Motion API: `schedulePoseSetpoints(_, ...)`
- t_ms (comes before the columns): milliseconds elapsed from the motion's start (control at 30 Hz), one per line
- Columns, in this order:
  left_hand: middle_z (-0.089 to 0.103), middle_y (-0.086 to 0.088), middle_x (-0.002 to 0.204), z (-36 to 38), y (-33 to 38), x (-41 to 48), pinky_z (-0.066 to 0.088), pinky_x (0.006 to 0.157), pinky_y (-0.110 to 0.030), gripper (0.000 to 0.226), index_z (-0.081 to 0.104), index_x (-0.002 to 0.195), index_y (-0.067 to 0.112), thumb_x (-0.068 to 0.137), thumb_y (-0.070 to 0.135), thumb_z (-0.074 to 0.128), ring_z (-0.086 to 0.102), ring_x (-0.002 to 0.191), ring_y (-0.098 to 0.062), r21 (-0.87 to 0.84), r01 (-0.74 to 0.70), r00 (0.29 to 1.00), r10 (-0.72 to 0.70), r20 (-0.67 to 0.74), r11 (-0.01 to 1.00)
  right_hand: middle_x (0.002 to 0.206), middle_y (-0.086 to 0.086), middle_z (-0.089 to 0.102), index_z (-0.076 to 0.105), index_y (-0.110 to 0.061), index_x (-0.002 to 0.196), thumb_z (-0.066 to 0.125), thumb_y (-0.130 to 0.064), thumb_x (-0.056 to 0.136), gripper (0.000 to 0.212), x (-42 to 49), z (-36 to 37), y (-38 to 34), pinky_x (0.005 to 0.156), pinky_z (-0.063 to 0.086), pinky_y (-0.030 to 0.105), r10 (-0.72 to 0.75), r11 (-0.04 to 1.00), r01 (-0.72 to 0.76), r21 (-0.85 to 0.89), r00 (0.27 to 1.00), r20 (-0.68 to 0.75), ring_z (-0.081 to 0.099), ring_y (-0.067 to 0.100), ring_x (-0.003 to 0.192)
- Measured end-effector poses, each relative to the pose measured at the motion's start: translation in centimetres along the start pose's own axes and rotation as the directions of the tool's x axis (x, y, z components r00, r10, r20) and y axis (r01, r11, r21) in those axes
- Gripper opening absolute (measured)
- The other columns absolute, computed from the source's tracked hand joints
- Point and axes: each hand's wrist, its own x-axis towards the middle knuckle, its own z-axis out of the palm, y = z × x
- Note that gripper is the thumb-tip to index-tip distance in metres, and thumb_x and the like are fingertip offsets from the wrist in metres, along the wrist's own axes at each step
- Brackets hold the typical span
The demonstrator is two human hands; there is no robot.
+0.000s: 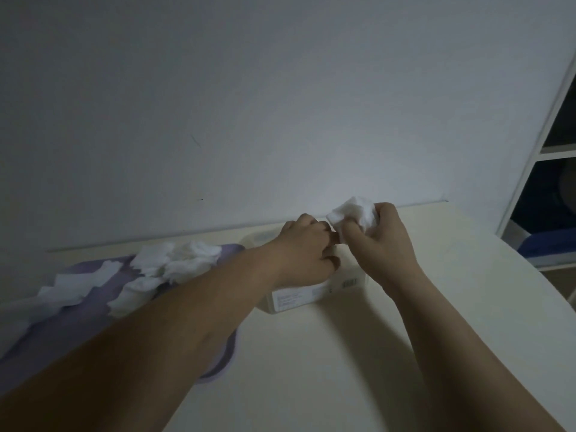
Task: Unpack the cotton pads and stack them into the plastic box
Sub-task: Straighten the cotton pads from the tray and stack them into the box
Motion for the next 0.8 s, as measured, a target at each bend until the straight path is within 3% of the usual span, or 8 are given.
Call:
schedulePoseSetpoints(167,0.057,0.006,0.114,0.4,-0.5,-0.2,0.033,0.102,-0.041,0.03,0.06,0.103,0.032,0.1,0.049,0.036,0.038,0.116,-0.023,0.113,-0.037,0.999,0.037,0.003,0.993,0.102,-0.007,0.064,0.047,-0.023,0.108,0.064,-0.04,0.093,0.028,-0.1,0.9,0.6,0.059,0.04,0.03,-0.131,0.951,0.136,-0.276,0.991,0.04,0.063,0.013,0.082)
schedulePoseSetpoints(267,0.062,0.014,0.104,0.7,-1.4,-0.9,0.031,0.105,-0.04,0.028,0.062,0.089,0.03,0.097,0.046,0.04,0.038,0.126,-0.018,0.076,-0.041,0.996,0.047,-0.081,0.996,0.107,-0.009,0.062,0.047,-0.025,0.108,0.065,-0.047,0.091,0.033,-0.1,1.1,0.7,0.062,0.038,0.032,-0.142,0.921,0.147,-0.361,0.989,0.041,0.063,0.019,0.088)
schedulePoseSetpoints(367,0.055,0.022,0.096,0.7,-2.7,-1.8,0.027,0.112,-0.038,0.021,0.049,0.072,0.04,0.093,0.044,0.052,0.039,0.134,-0.013,-0.019,-0.065,0.989,0.062,-0.137,0.998,0.107,-0.008,0.065,0.055,-0.024,0.11,0.066,-0.051,0.087,0.037,0.0,1.6,0.9,0.07,0.04,0.033,-0.188,0.881,0.182,-0.437,0.982,0.031,0.064,0.025,0.096)
schedulePoseSetpoints(500,0.054,0.021,0.094,1.1,-2.9,-2.7,0.029,0.113,-0.04,0.018,0.047,0.072,0.039,0.088,0.047,0.047,0.04,0.131,-0.011,-0.104,-0.061,0.988,0.046,-0.145,0.993,0.107,-0.004,0.066,0.063,-0.018,0.113,0.075,-0.04,0.085,0.037,-0.1,2.6,0.9,0.075,0.037,0.031,-0.304,0.836,0.265,-0.481,0.953,-0.004,0.063,0.029,0.094)
schedulePoseSetpoints(600,0.055,0.018,0.102,1.1,-2.9,-3.1,0.028,0.113,-0.037,0.006,0.057,0.088,0.038,0.093,0.041,0.054,0.038,0.131,-0.01,-0.163,-0.053,0.979,0.019,-0.203,0.985,0.111,-0.002,0.066,0.064,-0.018,0.116,0.075,-0.034,0.086,0.036,-0.1,3.0,0.7,0.076,0.038,0.032,-0.325,0.823,0.278,-0.496,0.946,-0.01,0.065,0.03,0.096)
schedulePoseSetpoints(700,0.059,0.012,0.121,0.7,-2.6,-3.7,0.024,0.11,-0.028,0.022,0.066,0.116,0.03,0.095,0.035,0.06,0.029,0.13,-0.005,-0.254,-0.005,0.979,-0.046,-0.196,0.967,0.11,-0.002,0.068,0.065,-0.018,0.116,0.079,-0.037,0.083,0.04,-0.2,3.1,0.9,0.075,0.037,0.032,-0.325,0.804,0.288,-0.52,0.945,0.02,0.065,0.031,0.094)
schedulePoseSetpoints(800,0.06,0.008,0.116,0.8,-2.5,-3.6,0.031,0.107,-0.036,0.021,0.064,0.112,0.032,0.094,0.037,0.055,0.035,0.13,-0.019,-0.177,0.015,0.988,-0.042,-0.15,0.984,0.097,-0.001,0.071,0.069,-0.016,0.107,0.08,-0.024,0.075,0.034,0.0,2.9,1.1,0.074,0.036,0.031,-0.426,0.746,0.355,-0.564,0.905,0.007,0.065,0.033,0.094)
